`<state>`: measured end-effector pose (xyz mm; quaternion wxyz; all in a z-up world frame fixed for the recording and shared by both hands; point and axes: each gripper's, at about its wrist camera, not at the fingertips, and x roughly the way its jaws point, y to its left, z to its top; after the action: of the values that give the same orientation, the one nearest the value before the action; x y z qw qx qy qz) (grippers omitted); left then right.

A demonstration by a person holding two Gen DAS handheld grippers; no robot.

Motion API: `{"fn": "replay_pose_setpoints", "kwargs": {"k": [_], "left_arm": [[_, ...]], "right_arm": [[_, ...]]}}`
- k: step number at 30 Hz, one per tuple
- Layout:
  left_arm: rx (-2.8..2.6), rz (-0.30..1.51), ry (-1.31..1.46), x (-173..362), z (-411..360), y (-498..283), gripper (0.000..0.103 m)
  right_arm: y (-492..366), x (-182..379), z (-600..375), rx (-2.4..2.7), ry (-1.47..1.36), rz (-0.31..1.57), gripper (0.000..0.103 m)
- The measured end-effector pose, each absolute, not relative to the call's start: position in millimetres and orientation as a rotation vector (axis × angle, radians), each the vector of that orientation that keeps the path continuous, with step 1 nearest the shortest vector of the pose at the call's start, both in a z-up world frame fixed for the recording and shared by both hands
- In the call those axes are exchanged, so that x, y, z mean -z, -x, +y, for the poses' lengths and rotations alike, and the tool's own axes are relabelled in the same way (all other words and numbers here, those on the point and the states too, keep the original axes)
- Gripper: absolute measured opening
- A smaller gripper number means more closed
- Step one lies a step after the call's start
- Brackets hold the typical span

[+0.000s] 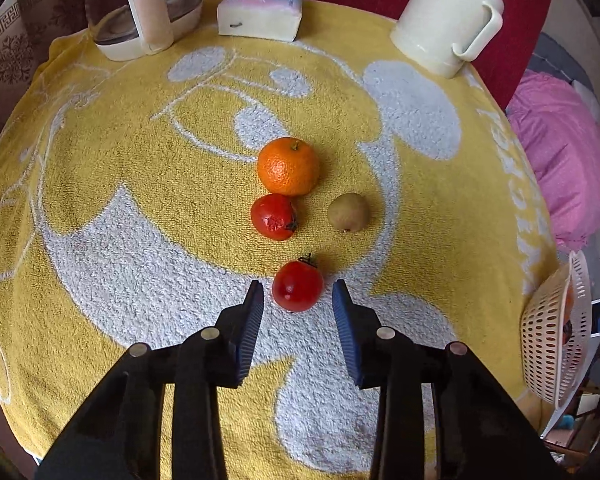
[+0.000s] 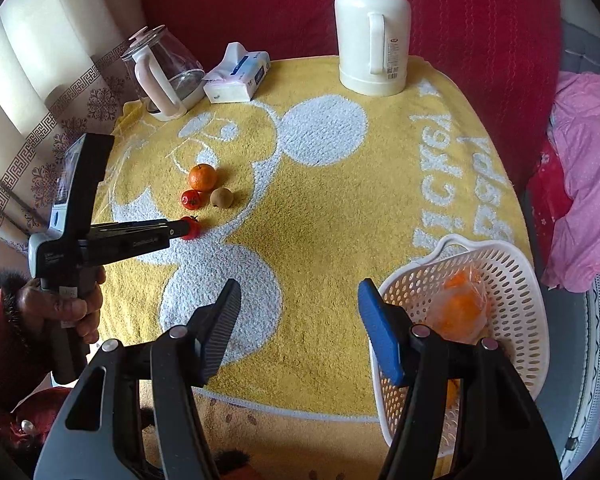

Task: Organize fruits
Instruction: 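Close the left gripper on the red tomato, then close the right gripper on the kiwi while the left gripper lifts the tomato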

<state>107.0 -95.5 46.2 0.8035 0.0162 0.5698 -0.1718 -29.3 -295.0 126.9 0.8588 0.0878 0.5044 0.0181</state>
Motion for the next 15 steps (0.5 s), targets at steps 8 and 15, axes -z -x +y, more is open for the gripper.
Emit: {"fn": "replay_pose_setpoints", "kwargs": {"k": [8,15], "left_arm": [[0.376,1.231,-0.029,-37.0,-95.8,-114.1,0.029],[0.355,1.212,0.006,-49.9,-75.3,-106.7,0.029]], "right_arm": [[16.3,-116.7,-292.9,-0.055,-0.185,1.086,0.062],[-9.3,-103.3,-281.8,-0.105,-0.194,1.108,0.062]]}}
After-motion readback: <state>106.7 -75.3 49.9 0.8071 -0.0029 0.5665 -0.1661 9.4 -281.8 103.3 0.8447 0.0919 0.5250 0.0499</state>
